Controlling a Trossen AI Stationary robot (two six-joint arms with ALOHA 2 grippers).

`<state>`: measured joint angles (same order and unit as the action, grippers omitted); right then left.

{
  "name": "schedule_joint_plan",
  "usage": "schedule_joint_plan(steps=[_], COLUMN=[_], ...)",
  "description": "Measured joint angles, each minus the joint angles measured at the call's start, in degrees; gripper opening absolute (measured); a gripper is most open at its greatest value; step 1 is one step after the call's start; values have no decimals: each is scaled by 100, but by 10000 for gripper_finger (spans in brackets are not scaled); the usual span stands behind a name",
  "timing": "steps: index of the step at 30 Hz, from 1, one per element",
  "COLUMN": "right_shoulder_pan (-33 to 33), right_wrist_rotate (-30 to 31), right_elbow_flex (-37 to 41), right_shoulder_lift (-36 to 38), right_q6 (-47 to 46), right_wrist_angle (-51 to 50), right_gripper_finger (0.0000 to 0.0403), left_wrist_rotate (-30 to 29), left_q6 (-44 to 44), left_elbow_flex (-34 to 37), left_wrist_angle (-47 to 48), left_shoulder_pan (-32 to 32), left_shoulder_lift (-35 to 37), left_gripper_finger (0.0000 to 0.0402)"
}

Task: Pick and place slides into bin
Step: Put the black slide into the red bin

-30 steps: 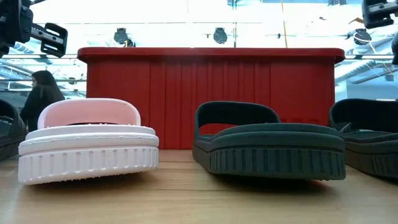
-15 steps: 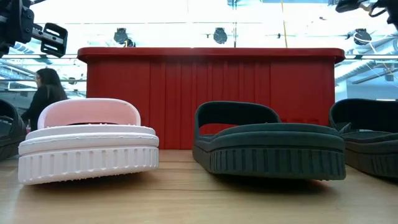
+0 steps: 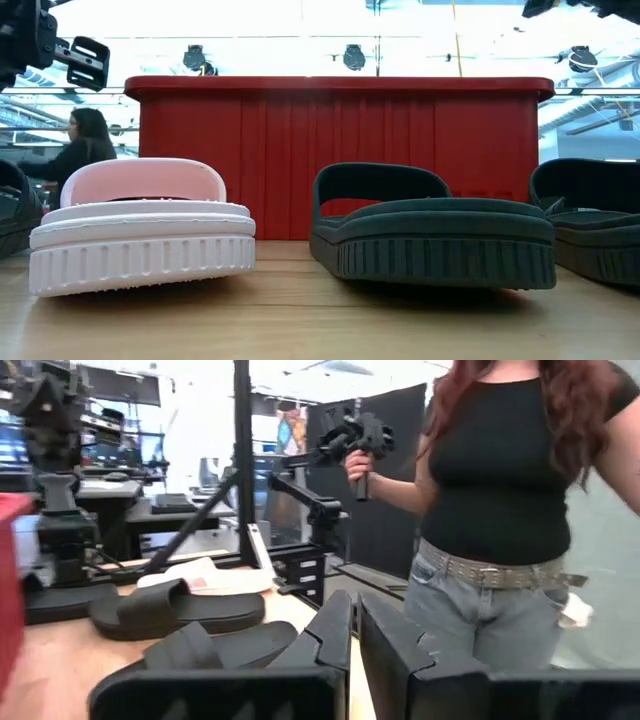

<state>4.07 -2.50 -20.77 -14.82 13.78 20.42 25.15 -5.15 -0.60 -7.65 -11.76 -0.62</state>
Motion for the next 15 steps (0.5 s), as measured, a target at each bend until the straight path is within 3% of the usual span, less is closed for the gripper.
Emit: schedule_joint_plan(steps=[6, 12, 15], right_shoulder_pan=[-74, -165, -176], right_wrist_rotate=[124, 479, 746], right_elbow_flex=[-706, -1218, -1259], right_shoulder_lift=[-506, -1024, -1235], right_q6=[520, 487, 483], right_wrist_angle=[-72, -506, -494], right_gripper_finger=[0, 0, 0], left_wrist_rotate=[-621, -1817, -1926], left_q6=[86, 260, 491], left_elbow_flex=[0, 0, 0], left_wrist_angle=[-197, -1252, -1618], left_shoulder_pan=[0, 1, 1], left_shoulder_lift=[-2, 0, 0], left_gripper_finger=[26, 26, 26])
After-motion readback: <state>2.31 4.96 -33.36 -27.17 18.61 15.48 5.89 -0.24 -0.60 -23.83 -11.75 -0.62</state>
